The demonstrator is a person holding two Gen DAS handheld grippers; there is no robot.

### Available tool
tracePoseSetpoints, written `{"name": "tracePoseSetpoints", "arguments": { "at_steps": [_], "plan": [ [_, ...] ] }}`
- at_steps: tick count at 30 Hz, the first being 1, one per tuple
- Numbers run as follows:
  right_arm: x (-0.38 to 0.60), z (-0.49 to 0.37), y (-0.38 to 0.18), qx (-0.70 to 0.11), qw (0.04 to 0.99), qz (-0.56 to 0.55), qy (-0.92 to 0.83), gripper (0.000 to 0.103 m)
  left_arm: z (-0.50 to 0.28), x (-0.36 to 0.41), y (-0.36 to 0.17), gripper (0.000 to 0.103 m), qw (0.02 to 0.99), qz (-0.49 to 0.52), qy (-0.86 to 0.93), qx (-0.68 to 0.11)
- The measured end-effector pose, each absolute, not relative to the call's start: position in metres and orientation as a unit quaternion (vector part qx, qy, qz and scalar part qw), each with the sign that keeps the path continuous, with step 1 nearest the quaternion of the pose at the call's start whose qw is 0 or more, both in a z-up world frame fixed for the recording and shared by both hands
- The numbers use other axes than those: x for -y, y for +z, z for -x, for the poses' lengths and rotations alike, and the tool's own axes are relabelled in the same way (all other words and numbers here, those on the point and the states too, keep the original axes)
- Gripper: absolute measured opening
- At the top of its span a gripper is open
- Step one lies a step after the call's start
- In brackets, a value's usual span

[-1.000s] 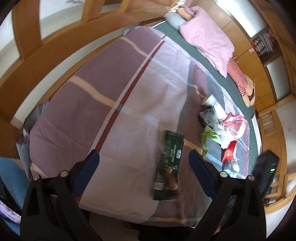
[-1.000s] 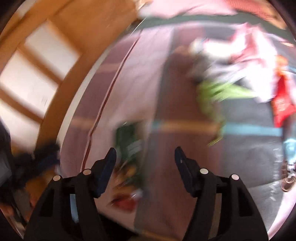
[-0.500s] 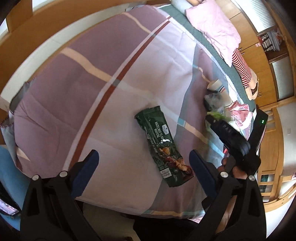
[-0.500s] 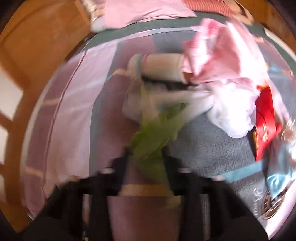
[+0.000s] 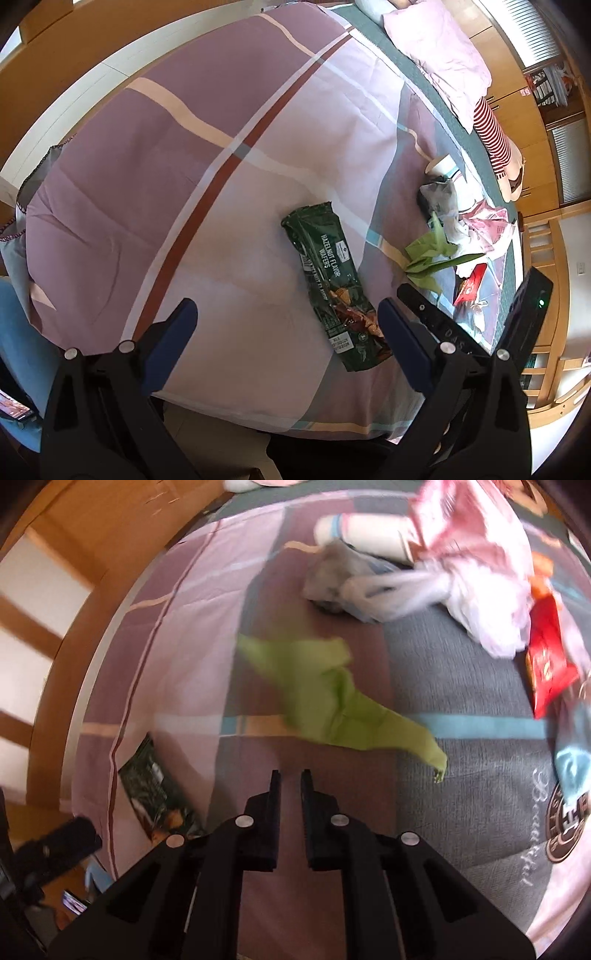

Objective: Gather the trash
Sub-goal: 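Reach the left tool to the green wafer bag while the right tool approaches the green paper crane, then grasp and lift the green wafer bag with the left tool while the right tool grasps the green crane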

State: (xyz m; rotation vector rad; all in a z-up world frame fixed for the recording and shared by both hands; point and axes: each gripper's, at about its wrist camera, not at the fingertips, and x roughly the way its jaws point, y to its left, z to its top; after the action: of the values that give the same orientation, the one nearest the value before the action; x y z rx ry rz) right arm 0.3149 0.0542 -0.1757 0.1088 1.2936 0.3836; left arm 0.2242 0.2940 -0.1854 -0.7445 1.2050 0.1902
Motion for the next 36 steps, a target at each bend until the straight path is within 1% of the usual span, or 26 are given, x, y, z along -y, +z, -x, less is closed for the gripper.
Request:
{"name": "tracePoseSetpoints", "arguments": {
  "at_steps": [10,14,15,16,17,18,19,22,25,32,36],
  "plan": [
    [-0.071,-0.307,-0.175,-0.599,0.774,-0.042,0.200,0.011,-0.224,-0.296,-0.192,0.097,0.748,0.345,0.090,-0.560],
    [-0.058,-0.310,-0.179,-0.615,0.764,-0.064,0.183,0.012,-0.225,-0.293,-0.193,0.098,0.747,0.343,0.088,-0.562],
    [-0.054,-0.312,-0.181,-0.621,0.760,-0.075,0.177,0.017,-0.225,-0.292,-0.193,0.098,0.747,0.343,0.087,-0.563],
    [-0.051,-0.313,-0.183,-0.626,0.756,-0.087,0.174,0.028,-0.225,-0.292,-0.193,0.098,0.746,0.343,0.088,-0.564],
    [-0.047,-0.314,-0.185,-0.631,0.751,-0.100,0.169,0.036,-0.225,-0.292,-0.193,0.098,0.745,0.345,0.088,-0.564],
    [-0.043,-0.315,-0.185,-0.632,0.748,-0.113,0.166,0.049,-0.225,-0.292,-0.193,0.098,0.744,0.348,0.088,-0.564],
    [-0.039,-0.316,-0.184,-0.630,0.749,-0.126,0.164,0.053,-0.225,-0.292,-0.193,0.098,0.743,0.349,0.088,-0.564],
    [-0.031,-0.318,-0.179,-0.621,0.753,-0.148,0.158,0.057,-0.226,-0.289,-0.193,0.098,0.743,0.348,0.085,-0.565],
    [-0.025,-0.318,-0.173,-0.609,0.758,-0.172,0.155,0.058,-0.227,-0.286,-0.194,0.098,0.743,0.344,0.082,-0.568],
    [-0.001,-0.320,-0.165,-0.582,0.774,-0.223,0.112,0.058,-0.231,-0.272,-0.204,0.099,0.739,0.327,0.076,-0.584],
    [0.013,-0.320,-0.161,-0.568,0.781,-0.245,0.086,0.058,-0.239,-0.250,-0.216,0.099,0.742,0.292,0.060,-0.601]
  ]
}}
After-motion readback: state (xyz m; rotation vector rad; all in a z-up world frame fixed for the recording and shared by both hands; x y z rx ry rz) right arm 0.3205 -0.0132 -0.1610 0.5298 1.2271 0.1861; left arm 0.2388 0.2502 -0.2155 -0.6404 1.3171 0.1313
